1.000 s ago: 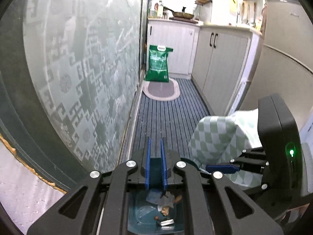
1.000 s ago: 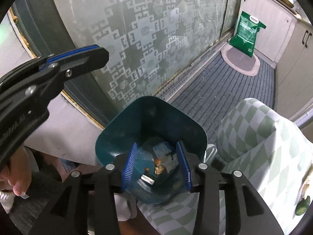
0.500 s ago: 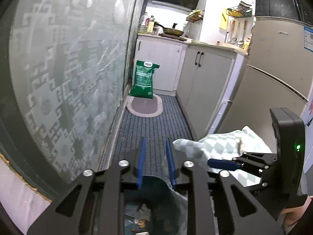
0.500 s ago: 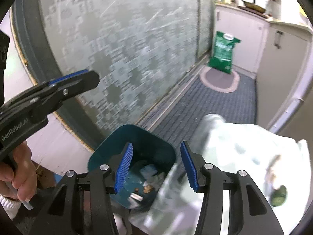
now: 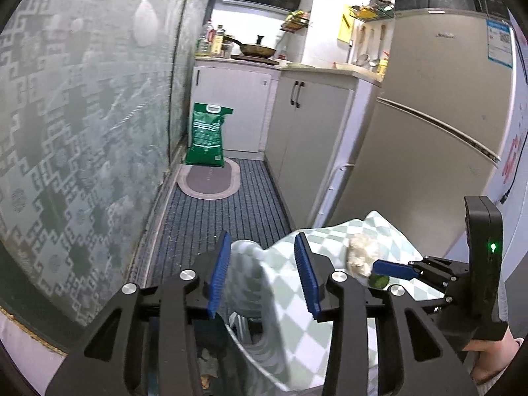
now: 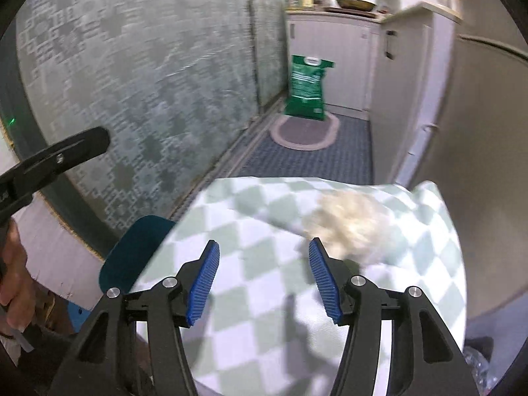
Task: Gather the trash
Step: 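Move both grippers back over the table, then grasp the green lime piece with the right gripper while the left gripper grasps the white tissue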
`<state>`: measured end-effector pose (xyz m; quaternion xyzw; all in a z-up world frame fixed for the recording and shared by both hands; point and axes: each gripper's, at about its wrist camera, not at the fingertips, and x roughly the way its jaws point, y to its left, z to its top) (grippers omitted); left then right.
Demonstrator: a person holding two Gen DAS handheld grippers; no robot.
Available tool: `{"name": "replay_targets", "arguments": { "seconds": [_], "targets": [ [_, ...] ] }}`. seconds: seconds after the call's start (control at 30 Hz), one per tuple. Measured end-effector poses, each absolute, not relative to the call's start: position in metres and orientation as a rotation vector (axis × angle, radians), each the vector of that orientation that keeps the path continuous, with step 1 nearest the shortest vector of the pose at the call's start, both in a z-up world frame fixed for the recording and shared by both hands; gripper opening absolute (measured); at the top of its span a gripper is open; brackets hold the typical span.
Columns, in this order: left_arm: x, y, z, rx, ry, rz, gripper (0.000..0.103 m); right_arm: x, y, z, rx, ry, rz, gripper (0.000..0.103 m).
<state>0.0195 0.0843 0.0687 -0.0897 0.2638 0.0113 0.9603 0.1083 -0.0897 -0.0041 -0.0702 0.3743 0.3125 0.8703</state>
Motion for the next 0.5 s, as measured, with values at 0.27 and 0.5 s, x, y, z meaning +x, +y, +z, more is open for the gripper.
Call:
{"name": "replay_targets", "arguments": {
  "seconds": [0.27,0.5],
  "targets": [
    [0.035,0.062,0.060,-0.178,0.573,-0.008,0.047,0.115,-0.113,-0.014,-0.112,0.803,0.593,0.060],
    [0.043,0.052,0.053,-0.167,0.598,-0.028,0.048,0.126,-0.119,-0.030,-0.110,0.853,0.560,0.060]
  ]
}}
